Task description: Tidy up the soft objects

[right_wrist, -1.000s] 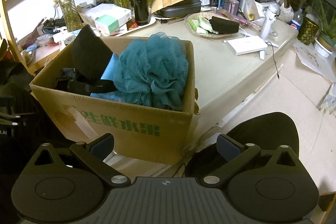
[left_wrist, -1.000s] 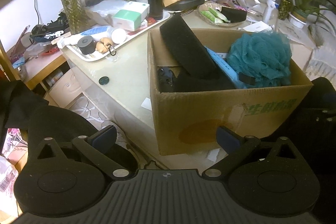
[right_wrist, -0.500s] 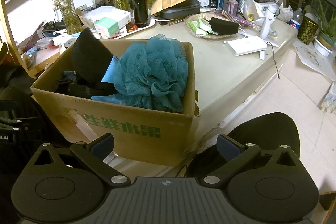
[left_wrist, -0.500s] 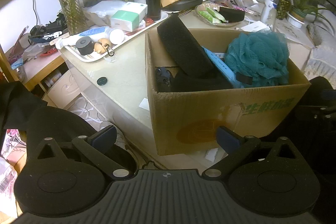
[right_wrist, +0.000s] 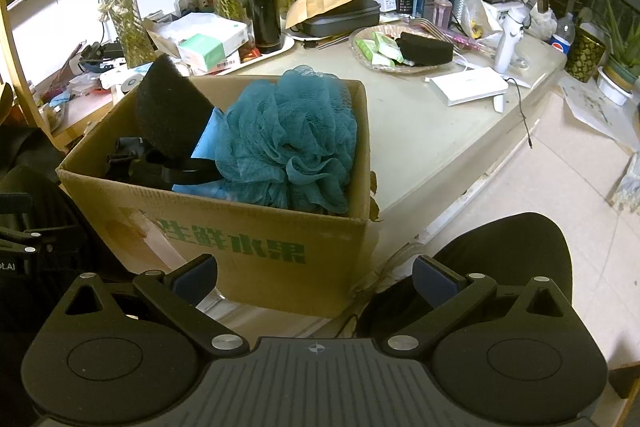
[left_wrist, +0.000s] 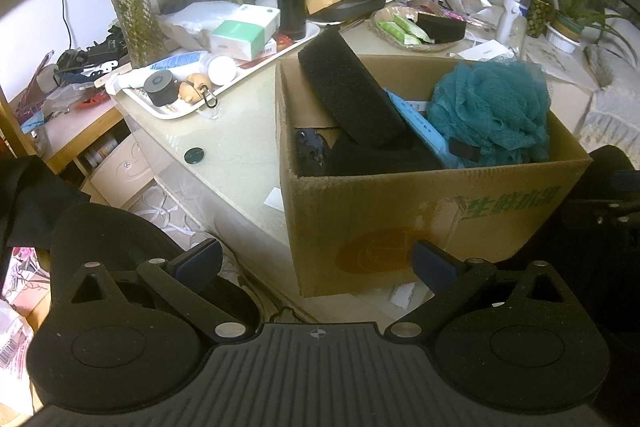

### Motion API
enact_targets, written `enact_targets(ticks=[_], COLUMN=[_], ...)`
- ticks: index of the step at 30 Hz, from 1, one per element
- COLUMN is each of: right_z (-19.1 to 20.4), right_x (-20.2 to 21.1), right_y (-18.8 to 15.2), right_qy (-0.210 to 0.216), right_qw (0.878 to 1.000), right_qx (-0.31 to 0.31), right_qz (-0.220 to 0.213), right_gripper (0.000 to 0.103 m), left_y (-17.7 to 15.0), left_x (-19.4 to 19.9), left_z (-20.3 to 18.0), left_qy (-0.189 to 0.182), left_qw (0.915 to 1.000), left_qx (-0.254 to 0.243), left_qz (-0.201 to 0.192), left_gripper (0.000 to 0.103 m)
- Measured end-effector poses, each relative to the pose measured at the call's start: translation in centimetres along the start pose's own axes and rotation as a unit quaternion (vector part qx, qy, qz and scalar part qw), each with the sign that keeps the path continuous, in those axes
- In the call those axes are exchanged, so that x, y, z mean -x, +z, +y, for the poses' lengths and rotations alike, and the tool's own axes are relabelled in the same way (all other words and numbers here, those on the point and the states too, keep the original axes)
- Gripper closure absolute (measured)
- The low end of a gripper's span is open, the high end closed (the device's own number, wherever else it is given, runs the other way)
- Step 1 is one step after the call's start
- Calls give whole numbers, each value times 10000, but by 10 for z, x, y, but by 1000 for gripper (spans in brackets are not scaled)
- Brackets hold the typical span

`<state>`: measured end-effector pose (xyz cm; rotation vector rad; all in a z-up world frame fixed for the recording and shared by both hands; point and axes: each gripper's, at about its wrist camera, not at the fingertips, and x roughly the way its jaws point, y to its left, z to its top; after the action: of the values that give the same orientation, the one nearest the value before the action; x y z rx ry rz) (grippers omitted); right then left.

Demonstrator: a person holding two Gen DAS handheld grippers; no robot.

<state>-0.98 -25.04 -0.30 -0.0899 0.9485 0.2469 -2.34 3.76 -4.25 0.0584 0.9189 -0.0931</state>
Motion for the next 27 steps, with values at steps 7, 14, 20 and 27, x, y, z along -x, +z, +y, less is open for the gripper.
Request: enact_targets(ticks=[7,14,20,27], right_z=[-1,-2,-4,-4], right_x=[0,0,0,0], right_y=[0,0,0,1], right_qy=[4,13,9,11], right_qw=[10000,10000,10000,10000], right_qx=[-10,-24,-45,-57], right_qz=[-4,-10,-23,-31], right_gripper=[0,0,0,0], left_y=[0,0,1,2], left_x=[0,1,2,1], left_z=[-2,-3,-2,-2], left_qy=[3,11,8,21], left_qw=[10000,10000,10000,10000], left_qx=[-12,-27,-7,-2], left_qz=[-8,-17,-30,-11], left_gripper=[0,0,0,0])
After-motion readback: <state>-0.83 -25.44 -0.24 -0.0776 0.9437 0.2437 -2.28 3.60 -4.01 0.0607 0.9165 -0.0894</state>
